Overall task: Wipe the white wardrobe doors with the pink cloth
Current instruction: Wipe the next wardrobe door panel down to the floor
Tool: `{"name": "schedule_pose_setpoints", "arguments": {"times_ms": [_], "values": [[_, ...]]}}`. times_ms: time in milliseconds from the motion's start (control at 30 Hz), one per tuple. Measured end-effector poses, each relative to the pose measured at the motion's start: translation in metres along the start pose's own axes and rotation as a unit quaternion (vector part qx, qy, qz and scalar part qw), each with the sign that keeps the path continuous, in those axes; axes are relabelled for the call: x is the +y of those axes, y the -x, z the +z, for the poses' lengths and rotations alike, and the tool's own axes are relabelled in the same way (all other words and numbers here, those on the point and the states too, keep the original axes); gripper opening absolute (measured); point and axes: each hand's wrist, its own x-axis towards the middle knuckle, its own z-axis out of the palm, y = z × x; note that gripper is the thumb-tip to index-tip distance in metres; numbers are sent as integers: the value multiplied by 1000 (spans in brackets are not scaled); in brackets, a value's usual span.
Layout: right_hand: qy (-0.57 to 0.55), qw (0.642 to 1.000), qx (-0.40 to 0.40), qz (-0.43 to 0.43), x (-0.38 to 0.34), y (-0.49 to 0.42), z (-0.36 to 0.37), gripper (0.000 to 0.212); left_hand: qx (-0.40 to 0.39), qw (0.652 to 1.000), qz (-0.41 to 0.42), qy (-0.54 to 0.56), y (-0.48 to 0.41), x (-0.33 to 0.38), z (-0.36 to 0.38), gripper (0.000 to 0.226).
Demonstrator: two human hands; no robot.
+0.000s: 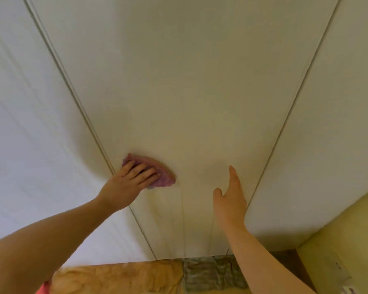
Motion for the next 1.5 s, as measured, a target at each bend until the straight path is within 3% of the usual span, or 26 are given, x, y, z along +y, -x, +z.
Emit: {"name": "schedule_pose_setpoints", "arguments": {"times_ms": [100, 167, 267, 400, 533, 600, 700, 767, 967, 1167, 1400, 1500], "values": [[14, 999, 36, 0, -5, 9, 19, 65, -81, 994, 39, 55, 10, 28, 5, 60], [9, 999, 52, 7, -4, 16, 26, 64, -89, 993, 55, 59, 32, 25, 16, 70], [7, 993, 116, -12, -5, 18, 31, 60, -37, 997, -1, 72, 46, -3, 20, 77], [43, 975, 195, -97, -12, 1, 35, 59, 55, 986, -122, 102, 11, -6, 8, 55], [97, 959, 196, -182, -12, -6, 54, 60, -35, 995, -32, 86, 46, 37, 31, 65], [139, 942, 207, -226, -5, -9, 56, 57, -56, 992, -62, 99, 46, 39, 28, 66], [205, 910, 208, -296, 4, -27, 52, 56, 25, 977, -187, 99, 6, 34, 12, 46], [242, 882, 214, -344, 2, -33, 51, 54, 65, 967, -229, 95, -10, 37, 7, 46], [316, 804, 242, -443, 22, -65, 64, 53, 144, 957, -248, 47, -18, 53, 30, 49], [304, 760, 332, -469, 32, -85, 85, 58, 245, 932, -264, 29, -26, 54, 44, 49], [306, 759, 345, -459, 31, -86, 92, 66, 242, 937, -250, 8, -19, 47, 44, 57], [315, 781, 320, -435, 31, -82, 90, 71, 240, 936, -259, 3, -22, 52, 42, 55]]}}
